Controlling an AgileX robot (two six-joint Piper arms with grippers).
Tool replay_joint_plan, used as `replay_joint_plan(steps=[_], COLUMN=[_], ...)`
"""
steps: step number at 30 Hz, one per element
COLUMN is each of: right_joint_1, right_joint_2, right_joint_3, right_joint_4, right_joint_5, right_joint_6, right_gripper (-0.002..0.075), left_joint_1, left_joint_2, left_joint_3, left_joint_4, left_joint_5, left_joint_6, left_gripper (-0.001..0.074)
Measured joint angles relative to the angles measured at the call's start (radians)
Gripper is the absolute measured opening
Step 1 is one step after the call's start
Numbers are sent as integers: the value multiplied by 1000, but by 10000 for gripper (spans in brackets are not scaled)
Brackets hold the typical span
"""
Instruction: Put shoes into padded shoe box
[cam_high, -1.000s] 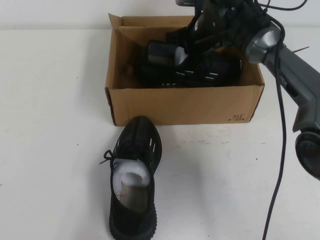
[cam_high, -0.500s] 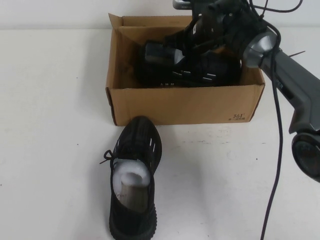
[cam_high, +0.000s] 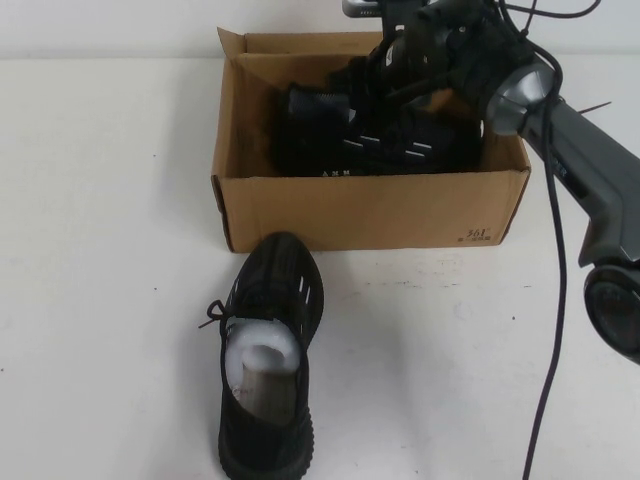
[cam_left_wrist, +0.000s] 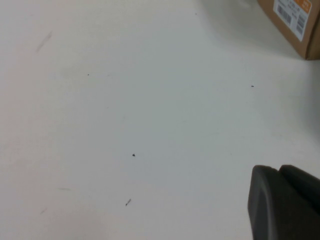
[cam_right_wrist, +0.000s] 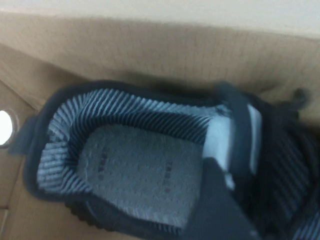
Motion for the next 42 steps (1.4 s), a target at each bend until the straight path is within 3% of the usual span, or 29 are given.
replay_joint_plan(steps=[4, 10, 15, 20, 23, 28, 42], right_joint_1=[0, 4, 30, 84, 124, 169, 170], right_joint_2=[-21, -125, -231, -372, -471, -649, -1193], right_joint_3=[0, 0, 0, 39, 104, 247, 793], right_joint_4=[0, -3, -13, -26, -59, -97, -163], right_joint_5=[36, 252, 371, 383, 385, 388, 396], right_joint_6=[-2, -15, -43, -99, -126, -152, -158], right_gripper=[423, 412, 261, 49, 8, -5, -8], left_joint_1=[0, 0, 0, 0, 0, 0, 0], left_joint_2=[0, 0, 0, 0, 0, 0, 0], left_joint_3=[0, 0, 0, 0, 0, 0, 0], left_joint_4=[0, 0, 0, 0, 0, 0, 0], left_joint_5=[0, 0, 0, 0, 0, 0, 0], left_joint_6=[0, 0, 0, 0, 0, 0, 0], left_gripper=[-4, -4, -4, -4, -4, -4, -4])
